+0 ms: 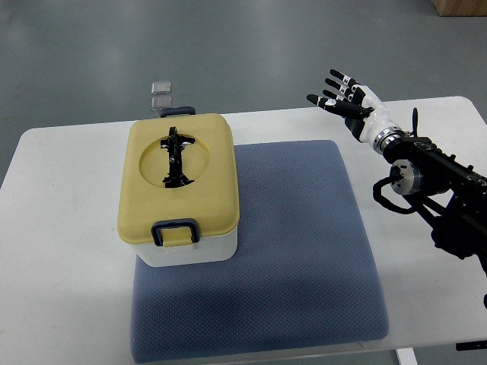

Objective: Open white storage box with right hand

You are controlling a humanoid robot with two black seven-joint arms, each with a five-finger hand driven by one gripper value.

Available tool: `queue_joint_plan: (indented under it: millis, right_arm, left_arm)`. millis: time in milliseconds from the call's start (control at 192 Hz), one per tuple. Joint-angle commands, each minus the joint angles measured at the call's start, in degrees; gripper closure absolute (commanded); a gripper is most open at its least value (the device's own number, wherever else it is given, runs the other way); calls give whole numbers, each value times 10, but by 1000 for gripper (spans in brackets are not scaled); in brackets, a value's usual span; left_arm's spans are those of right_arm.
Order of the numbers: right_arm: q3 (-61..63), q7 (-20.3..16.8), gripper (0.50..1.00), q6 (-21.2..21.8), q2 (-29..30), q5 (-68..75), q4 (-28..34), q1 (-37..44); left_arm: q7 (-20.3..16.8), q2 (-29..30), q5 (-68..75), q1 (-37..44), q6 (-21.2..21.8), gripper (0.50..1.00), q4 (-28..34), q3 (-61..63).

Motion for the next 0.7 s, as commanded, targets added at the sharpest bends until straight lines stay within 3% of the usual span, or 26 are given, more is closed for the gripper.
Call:
queue_joint_plan:
  millis: [0,469,692]
  right_arm:
    - [1,0,570,0,1,0,1,0]
    - [-13,1,572,22,-30,-10,1,28]
    - [-101,39,572,86,-85,-27,1,82]
  left_arm:
    - [0,0,0,0,0,500,0,0]
    - [0,0,0,0,1,500,0,0]
    - [0,0,0,0,1,500,0,0]
